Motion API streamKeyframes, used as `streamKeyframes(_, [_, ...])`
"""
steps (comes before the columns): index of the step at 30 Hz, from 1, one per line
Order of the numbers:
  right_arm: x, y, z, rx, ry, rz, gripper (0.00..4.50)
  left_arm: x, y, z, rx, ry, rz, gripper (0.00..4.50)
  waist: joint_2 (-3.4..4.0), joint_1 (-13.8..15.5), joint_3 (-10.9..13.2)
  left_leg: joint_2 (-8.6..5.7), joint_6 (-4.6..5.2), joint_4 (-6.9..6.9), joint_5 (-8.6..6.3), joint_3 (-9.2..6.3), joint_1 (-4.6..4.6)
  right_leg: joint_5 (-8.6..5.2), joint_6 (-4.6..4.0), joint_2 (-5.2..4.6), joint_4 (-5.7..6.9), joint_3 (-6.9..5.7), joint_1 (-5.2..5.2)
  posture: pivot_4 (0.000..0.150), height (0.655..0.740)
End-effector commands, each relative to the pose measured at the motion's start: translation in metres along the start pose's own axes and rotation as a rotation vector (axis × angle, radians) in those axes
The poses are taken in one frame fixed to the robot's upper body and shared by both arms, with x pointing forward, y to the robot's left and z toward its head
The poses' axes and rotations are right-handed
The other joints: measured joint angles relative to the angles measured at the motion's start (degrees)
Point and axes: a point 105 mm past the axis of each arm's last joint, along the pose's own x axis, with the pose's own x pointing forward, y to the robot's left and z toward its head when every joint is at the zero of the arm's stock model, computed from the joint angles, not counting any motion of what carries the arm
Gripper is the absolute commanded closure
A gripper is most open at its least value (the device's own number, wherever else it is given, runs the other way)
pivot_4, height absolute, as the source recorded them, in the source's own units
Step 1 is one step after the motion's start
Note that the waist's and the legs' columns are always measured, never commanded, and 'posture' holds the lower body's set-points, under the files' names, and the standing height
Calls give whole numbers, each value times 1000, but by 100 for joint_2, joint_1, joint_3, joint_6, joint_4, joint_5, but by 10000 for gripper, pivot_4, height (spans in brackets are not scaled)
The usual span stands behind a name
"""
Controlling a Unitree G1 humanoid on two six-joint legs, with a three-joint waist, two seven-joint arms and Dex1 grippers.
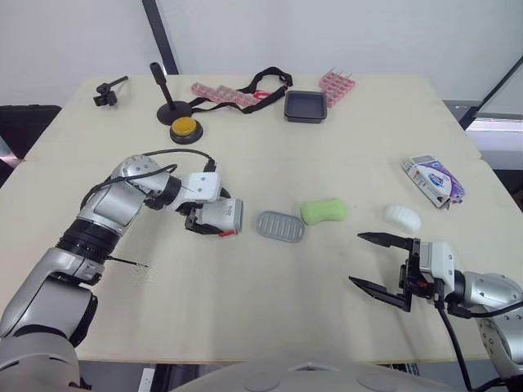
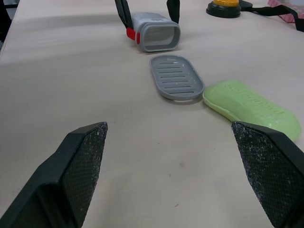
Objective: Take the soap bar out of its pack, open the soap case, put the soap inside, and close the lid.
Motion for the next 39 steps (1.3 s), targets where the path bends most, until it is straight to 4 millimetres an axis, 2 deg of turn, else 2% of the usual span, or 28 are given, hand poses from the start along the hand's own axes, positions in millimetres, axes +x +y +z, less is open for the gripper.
streamKeyframes(1, [-2,-5,7,-36,-17,-1,0,-29,7,32,-1,-161,53,37,-2,2,2,0,0,0,0,0,0,0,0,0,0,0,0,1500,7291])
streamKeyframes(4, [0,-10,16,-56,-22,10,0,-44,3,56,-40,-319,75,37,-5,-4,3,0,0,0,0,1,0,0,0,0,1,0,0,1500,7291])
streamKeyframes(9, [11,-18,34,-92,0,64,0,-56,-6,73,-115,-496,185,37,3,-40,5,0,0,-5,0,4,3,0,0,2,-1,4,0,1500,7291])
streamKeyframes(11, [16,-22,40,-103,19,74,0,-55,-18,69,-158,-515,202,37,3,-55,6,0,-1,-5,0,1,2,0,0,4,-2,3,0,1500,7291])
streamKeyframes(15, [34,-37,50,-122,98,87,0,-49,-58,47,-259,-551,310,37,-1,-131,8,0,-2,-14,0,1,1,0,3,9,-16,0,4,1500,7291])
streamKeyframes(20, [54,-52,52,-177,200,125,0,-43,-96,24,-353,-516,391,37,-12,-115,16,3,-3,-21,-1,-5,2,1,5,10,-35,-14,11,1500,7291])
streamKeyframes(24, [79,-66,51,-215,283,199,0,-35,-118,23,-374,-520,389,37,-14,-151,20,2,-3,-22,0,-3,6,1,5,9,-40,-13,15,1500,7291])
streamKeyframes(27, [94,-75,48,-230,376,289,0,-28,-132,12,-362,-491,369,37,-10,-161,22,5,-2,-22,1,-3,11,1,5,10,-37,-15,15,1500,7291])
streamKeyframes(30, [103,-79,45,-249,441,361,0,-24,-139,5,-354,-483,357,37,-10,-154,22,8,-1,-28,1,-1,13,1,4,14,-37,-17,14,1500,7291])
streamKeyframes(39, [117,-83,34,-234,560,468,0,-14,-133,8,-297,-510,349,37,-11,-133,22,17,-1,-19,2,2,17,1,4,22,-5,-18,0,1500,7291])
